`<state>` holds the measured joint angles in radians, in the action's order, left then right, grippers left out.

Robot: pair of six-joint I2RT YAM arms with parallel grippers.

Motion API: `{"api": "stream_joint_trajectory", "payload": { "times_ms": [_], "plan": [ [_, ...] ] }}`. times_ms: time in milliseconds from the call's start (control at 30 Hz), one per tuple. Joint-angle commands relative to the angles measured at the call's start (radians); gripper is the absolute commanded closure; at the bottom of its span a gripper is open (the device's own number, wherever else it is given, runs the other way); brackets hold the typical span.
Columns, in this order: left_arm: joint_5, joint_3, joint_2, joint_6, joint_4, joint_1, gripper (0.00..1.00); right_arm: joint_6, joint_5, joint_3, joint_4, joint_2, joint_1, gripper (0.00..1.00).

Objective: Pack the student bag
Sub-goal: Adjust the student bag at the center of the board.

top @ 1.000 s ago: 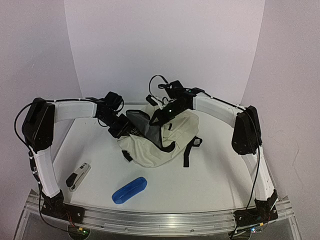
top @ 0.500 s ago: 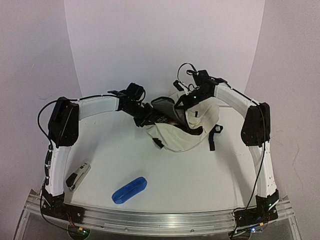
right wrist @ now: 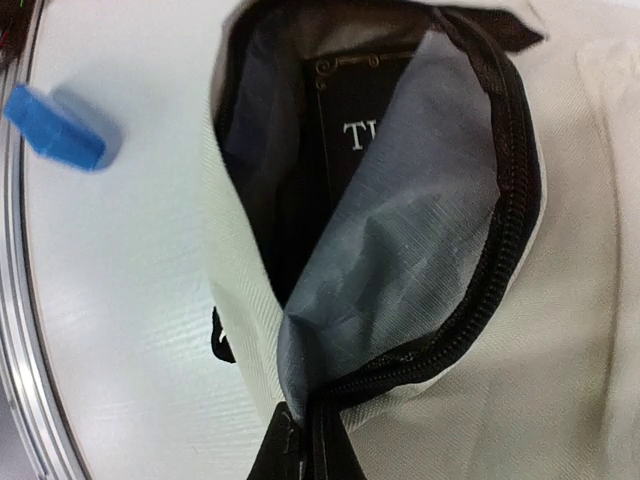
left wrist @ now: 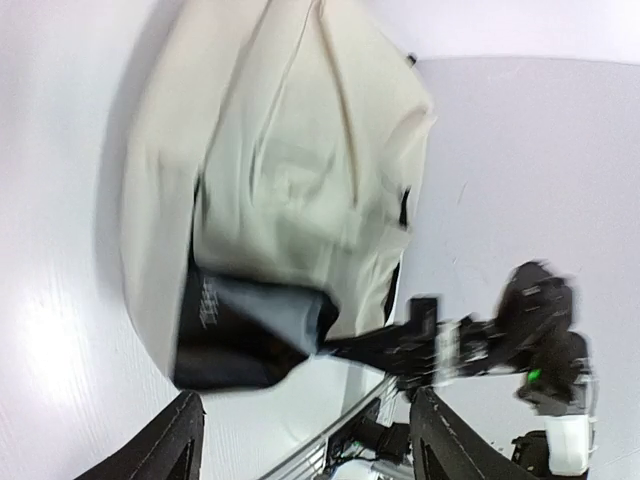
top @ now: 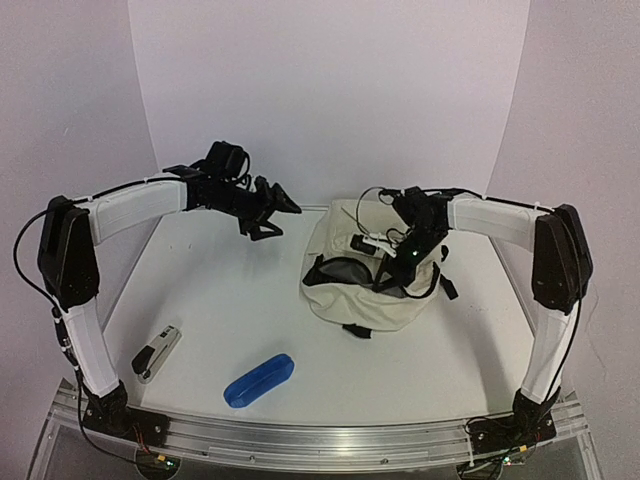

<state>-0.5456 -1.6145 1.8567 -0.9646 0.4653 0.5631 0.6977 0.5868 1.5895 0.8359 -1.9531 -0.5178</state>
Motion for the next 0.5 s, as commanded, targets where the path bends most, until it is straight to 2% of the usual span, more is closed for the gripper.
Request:
{"api": "stream_joint_trajectory", "payload": {
  "times_ms": [0,67,100,167,233,367,467],
  "plan": [
    [0.039,-0.076,0.026,0.122,0.084,-0.043,0.28,0.167,-0.037,-0.079,0.181,0.088,0.003,0.93],
    [0.044,-0.136,0.069,0.169,0.147,-0.043,0.28,0.18,-0.03,-0.075,0.211,0.117,0.006,0.73],
    [0.04,-0.16,0.089,0.193,0.167,-0.043,0.28,0.18,-0.013,-0.053,0.229,0.125,0.009,0.58],
    [0.03,-0.185,0.126,0.221,0.178,-0.042,0.29,0.149,0.029,0.007,0.252,0.13,0.011,0.42],
    [0.017,-0.202,0.149,0.257,0.186,-0.036,0.29,0.098,0.075,0.082,0.268,0.117,0.017,0.36],
    [0.043,-0.225,0.17,0.334,0.225,-0.001,0.3,0.007,0.125,0.192,0.268,0.077,0.041,0.38],
    [0.04,-0.191,0.164,0.336,0.224,0.009,0.3,-0.018,0.137,0.238,0.272,0.048,0.056,0.39]
  ]
}}
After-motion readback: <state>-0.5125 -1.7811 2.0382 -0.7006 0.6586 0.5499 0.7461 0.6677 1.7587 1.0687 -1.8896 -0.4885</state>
